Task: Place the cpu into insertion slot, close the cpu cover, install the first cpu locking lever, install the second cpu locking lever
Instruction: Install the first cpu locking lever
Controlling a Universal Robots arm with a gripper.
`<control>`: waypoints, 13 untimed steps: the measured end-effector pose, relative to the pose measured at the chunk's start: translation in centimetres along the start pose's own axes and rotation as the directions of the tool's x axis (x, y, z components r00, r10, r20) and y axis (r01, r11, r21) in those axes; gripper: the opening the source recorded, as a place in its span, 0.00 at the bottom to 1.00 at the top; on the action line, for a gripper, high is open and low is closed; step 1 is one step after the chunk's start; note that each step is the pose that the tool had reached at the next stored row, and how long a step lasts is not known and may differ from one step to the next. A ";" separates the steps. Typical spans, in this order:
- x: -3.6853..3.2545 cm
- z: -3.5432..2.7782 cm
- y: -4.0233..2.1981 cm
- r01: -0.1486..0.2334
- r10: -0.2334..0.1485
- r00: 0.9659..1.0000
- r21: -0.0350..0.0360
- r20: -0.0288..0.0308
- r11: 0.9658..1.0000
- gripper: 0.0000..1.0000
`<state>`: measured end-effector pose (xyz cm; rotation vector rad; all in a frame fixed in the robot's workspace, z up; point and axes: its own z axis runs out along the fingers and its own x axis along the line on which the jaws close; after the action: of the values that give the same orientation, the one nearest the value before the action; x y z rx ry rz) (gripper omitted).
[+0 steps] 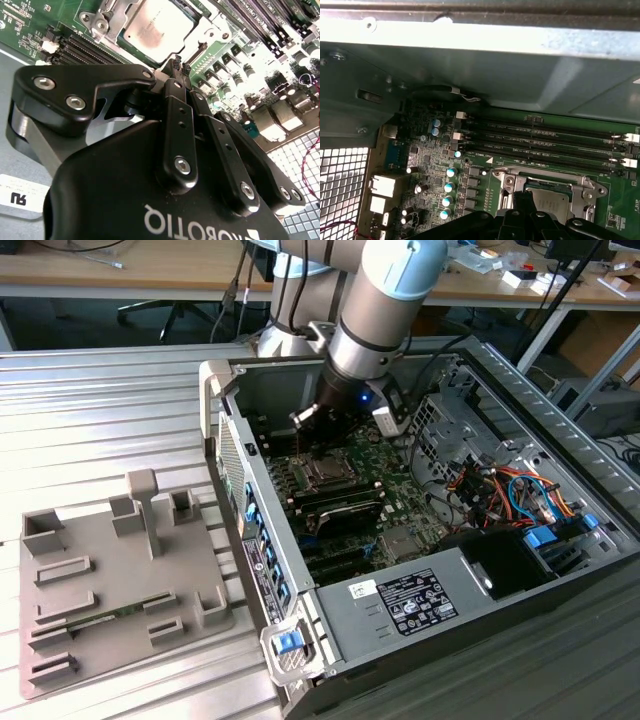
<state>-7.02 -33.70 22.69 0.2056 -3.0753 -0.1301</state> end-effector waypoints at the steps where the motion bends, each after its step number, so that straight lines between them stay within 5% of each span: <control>1: 0.13 0.00 0.02 0.000 0.000 1.000 0.000 0.000 1.000 0.11; 6: 0.63 -0.13 0.10 0.000 0.000 1.000 0.001 0.004 1.000 0.11; 13: 1.17 -1.16 0.26 0.001 -0.001 1.000 -0.001 0.009 1.000 0.11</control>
<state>-8.14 -33.70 23.93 0.2068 -3.0837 -0.1323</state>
